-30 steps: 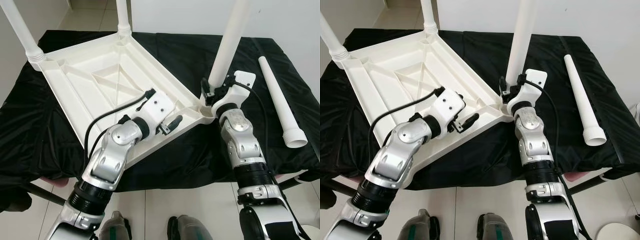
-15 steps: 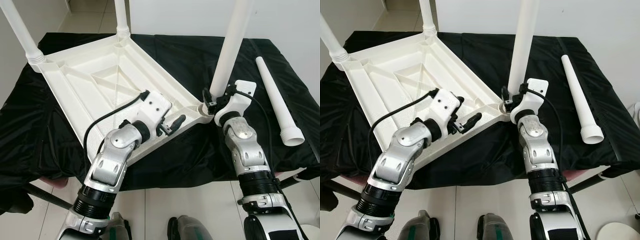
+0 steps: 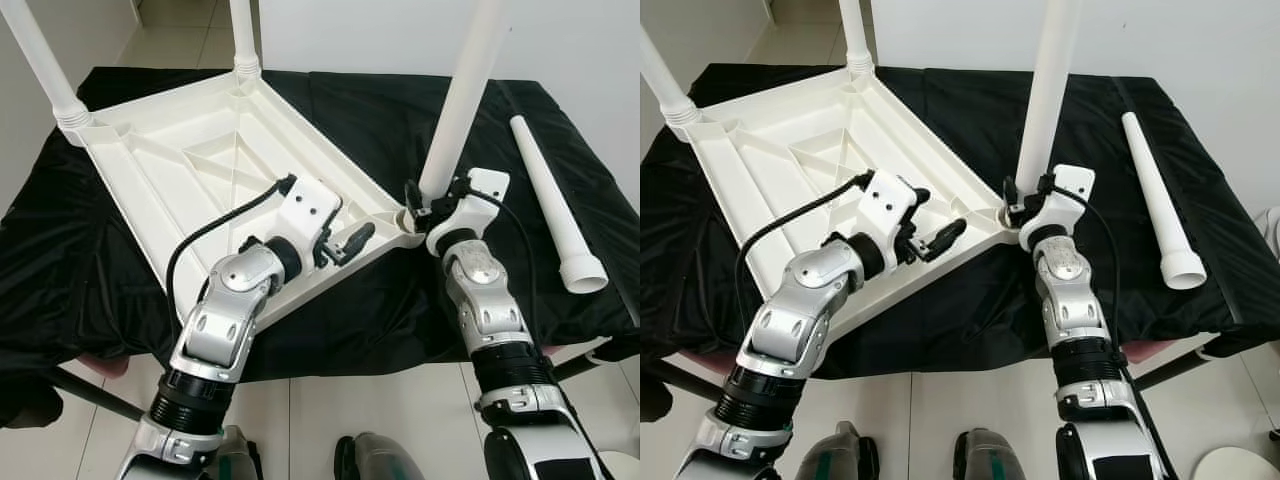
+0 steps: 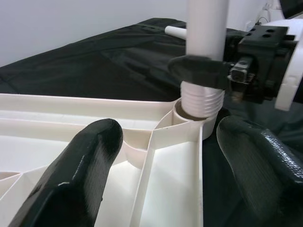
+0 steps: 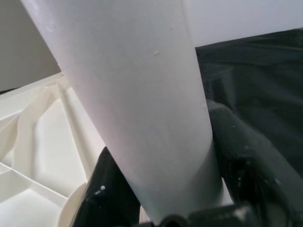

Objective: Building children table

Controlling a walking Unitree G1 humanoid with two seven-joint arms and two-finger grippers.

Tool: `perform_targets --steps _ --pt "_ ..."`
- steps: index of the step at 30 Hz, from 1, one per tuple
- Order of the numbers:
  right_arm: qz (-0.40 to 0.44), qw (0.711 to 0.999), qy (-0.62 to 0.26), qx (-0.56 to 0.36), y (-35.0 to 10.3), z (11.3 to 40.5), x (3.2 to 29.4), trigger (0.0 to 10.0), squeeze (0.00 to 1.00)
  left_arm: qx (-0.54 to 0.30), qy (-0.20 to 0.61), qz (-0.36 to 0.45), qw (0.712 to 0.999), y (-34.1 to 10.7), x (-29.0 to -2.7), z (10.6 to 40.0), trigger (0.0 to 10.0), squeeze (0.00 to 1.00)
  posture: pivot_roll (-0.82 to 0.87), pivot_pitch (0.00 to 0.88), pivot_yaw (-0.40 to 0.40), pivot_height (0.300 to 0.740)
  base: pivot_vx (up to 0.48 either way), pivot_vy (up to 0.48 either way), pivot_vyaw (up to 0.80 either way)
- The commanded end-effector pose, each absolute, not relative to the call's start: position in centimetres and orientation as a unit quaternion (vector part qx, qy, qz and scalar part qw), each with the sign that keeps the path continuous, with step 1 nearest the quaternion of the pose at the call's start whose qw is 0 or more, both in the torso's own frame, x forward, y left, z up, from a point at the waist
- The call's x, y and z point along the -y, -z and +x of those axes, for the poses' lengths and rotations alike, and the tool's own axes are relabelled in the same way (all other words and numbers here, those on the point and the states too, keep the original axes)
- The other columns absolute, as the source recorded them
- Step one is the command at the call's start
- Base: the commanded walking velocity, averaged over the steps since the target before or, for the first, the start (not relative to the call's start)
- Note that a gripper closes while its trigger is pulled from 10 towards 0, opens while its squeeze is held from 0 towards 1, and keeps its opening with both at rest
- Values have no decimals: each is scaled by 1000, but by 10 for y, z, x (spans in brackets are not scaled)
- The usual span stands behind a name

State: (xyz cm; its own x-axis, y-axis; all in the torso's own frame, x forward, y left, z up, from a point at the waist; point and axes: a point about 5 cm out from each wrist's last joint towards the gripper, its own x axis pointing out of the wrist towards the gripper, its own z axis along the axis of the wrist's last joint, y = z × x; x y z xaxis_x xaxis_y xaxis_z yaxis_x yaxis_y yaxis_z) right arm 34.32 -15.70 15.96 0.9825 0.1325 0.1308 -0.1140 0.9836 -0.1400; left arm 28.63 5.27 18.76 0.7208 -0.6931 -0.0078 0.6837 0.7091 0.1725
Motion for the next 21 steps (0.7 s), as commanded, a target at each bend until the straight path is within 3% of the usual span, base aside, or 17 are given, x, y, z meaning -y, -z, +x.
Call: perform_targets --steps 1,12,21 --pt "-60 994 -73 47 -149 343 154 10000 0 30 360 84 929 -188 -53 285 10000 0 -107 32 -13 740 0 0 0" --pt "-60 987 -138 57 -141 337 137 10000 0 37 353 85 931 -193 -55 284 10000 0 -95 35 -21 740 0 0 0" --pt "-69 987 -137 54 -133 327 145 10000 0 40 357 86 929 -195 -55 283 10000 0 -103 35 -13 740 0 0 0"
